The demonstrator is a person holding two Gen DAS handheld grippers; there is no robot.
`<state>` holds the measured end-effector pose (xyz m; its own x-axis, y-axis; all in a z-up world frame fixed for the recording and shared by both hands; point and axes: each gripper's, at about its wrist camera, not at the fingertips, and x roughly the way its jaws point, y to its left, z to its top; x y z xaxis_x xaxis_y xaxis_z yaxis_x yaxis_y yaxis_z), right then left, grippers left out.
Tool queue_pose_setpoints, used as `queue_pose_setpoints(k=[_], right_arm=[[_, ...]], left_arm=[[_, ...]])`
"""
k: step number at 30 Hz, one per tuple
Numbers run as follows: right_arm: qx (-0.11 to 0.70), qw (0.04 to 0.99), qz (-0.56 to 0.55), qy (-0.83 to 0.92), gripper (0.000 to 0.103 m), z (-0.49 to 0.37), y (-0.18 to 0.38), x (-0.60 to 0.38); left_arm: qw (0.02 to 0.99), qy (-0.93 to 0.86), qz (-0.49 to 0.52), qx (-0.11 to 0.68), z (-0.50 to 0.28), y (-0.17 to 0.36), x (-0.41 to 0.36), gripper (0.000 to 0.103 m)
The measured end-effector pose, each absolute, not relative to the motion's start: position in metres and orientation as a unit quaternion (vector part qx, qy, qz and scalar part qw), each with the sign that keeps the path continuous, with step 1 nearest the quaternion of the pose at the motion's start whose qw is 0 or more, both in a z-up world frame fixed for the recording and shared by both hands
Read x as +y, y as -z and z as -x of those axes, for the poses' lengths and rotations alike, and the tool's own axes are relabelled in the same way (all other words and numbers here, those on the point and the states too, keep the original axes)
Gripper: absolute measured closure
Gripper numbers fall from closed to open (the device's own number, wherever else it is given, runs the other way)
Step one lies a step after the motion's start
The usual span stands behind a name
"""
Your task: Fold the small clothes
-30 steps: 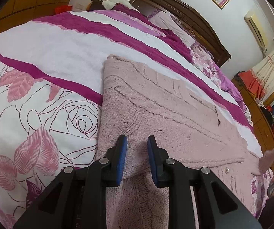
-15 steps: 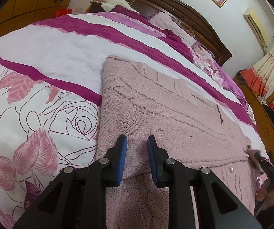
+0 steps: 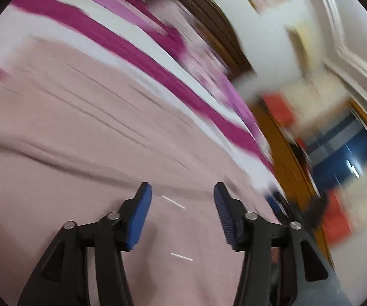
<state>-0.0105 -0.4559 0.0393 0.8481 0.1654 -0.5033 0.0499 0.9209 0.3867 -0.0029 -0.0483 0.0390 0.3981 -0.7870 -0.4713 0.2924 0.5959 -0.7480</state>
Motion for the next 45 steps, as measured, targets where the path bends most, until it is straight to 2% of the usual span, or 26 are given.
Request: queue_pose_setpoints(k=[4, 9, 17, 18, 19, 23, 26, 34, 41, 45], right_arm=[[0.268, 0.942, -0.203, 0.021, 0.043, 0.020, -0.042, -0.489], [0.279, 0.933, -0.222, 0.053, 0.043, 0.027, -0.039, -0.514], [0.287, 0.937, -0.185, 0.066, 0.043, 0.030, -0.043, -0.516], [0.292, 0.937, -0.177, 0.073, 0.043, 0.028, -0.043, -0.516], [0.299, 0.936, -0.166, 0.085, 0.043, 0.027, -0.042, -0.516], [0.301, 0.924, -0.105, 0.212, 0.043, 0.029, -0.051, -0.530], [0.291, 0.915, -0.119, 0.251, 0.043, 0.040, -0.055, -0.554], [0.331, 0.888, -0.233, 0.218, 0.043, 0.047, -0.036, -0.592], [0.338, 0.891, -0.238, 0.189, 0.043, 0.037, -0.032, -0.575], [0.350, 0.891, -0.234, 0.170, 0.043, 0.022, -0.031, -0.560]], left_arm=[[0.723, 0.411, 0.255, 0.493, 0.012, -0.029, -0.153, 0.072], [0.709, 0.374, 0.261, 0.538, -0.018, 0.003, -0.219, 0.072], [0.759, 0.318, 0.280, 0.495, -0.031, 0.001, -0.233, 0.072], [0.760, 0.320, 0.281, 0.491, -0.030, 0.000, -0.238, 0.080], [0.754, 0.324, 0.285, 0.495, -0.030, 0.001, -0.244, 0.103], [0.751, 0.344, 0.291, 0.483, -0.024, -0.008, -0.257, 0.103], [0.761, 0.361, 0.278, 0.462, -0.018, -0.028, -0.263, 0.103], [0.808, 0.381, 0.197, 0.405, -0.020, -0.090, -0.268, 0.103], [0.837, 0.362, 0.179, 0.370, -0.027, -0.126, -0.227, 0.103], [0.850, 0.333, 0.179, 0.367, -0.036, -0.130, -0.202, 0.103]])
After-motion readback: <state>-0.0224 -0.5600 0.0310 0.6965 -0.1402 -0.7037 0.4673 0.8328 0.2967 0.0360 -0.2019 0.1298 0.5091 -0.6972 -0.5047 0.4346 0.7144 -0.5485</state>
